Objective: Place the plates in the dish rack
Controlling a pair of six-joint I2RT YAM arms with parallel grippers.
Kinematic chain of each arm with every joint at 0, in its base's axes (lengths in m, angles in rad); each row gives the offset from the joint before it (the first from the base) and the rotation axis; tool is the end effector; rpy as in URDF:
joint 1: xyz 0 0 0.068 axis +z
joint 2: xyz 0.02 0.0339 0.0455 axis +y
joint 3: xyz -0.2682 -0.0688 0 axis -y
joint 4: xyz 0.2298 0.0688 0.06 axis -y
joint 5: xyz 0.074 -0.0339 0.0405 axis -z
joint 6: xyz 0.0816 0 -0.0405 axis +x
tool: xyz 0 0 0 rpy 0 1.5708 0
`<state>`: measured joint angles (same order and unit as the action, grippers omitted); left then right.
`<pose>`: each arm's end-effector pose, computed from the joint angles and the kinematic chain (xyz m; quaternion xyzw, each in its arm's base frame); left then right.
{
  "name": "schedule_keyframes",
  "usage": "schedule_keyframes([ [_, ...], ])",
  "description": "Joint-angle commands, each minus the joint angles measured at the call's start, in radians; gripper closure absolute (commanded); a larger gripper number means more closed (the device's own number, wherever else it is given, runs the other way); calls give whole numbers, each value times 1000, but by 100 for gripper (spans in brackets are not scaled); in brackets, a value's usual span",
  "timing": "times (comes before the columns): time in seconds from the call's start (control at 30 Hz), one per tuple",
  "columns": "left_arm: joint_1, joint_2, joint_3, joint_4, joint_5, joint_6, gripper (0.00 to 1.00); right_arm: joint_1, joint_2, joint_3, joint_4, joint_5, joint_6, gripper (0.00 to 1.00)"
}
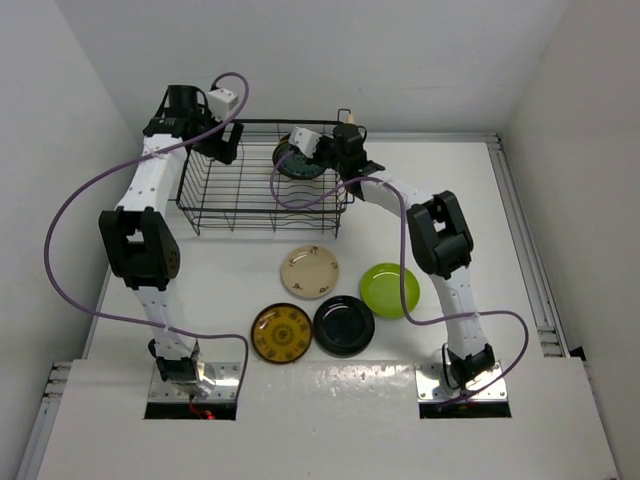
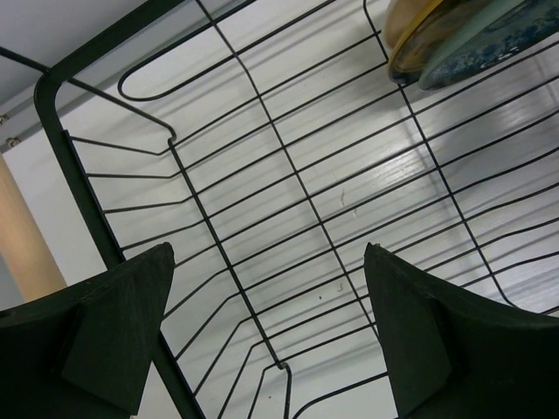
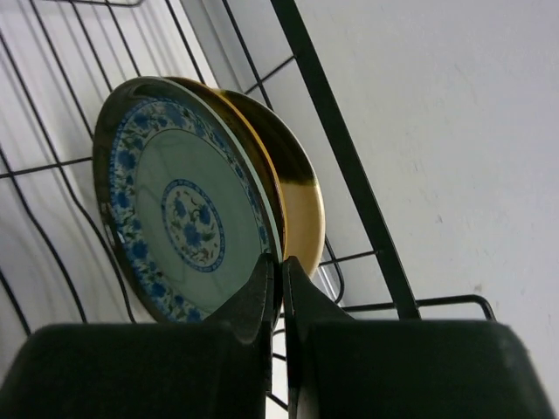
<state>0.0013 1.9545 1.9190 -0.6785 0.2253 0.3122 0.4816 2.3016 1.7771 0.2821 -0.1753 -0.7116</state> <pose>0.4682 -0.0176 0.3135 0.1861 0.8857 -0.0366 0.4237 0.5055 0.2803 0.2130 -0.4853 0.6186 -0.0020 0.6179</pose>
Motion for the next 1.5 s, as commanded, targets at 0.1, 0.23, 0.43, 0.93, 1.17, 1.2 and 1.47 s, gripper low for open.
schedule_keyframes([
  [0.1,17,-31,43,23,32,-12,6,22,-47,-17,210,85,-68,100],
  [0.23,17,-11,43,23,32,-12,6,34,-86,-85,269,76,-86,100],
  [0.43,39,-2,43,23,60,-12,6,38,-79,-122,230,42,-97,100],
  [0.93,39,-11,34,23,111,10,7,34,-67,-113,176,26,-31,62],
  [1.17,28,-29,54,-35,270,103,13,32,-68,-2,195,65,54,54],
  [1.2,28,-29,54,-35,270,103,13,34,-56,14,184,72,58,56],
  [1.47,-11,-71,32,-70,238,128,13,2,-30,27,185,11,182,53],
])
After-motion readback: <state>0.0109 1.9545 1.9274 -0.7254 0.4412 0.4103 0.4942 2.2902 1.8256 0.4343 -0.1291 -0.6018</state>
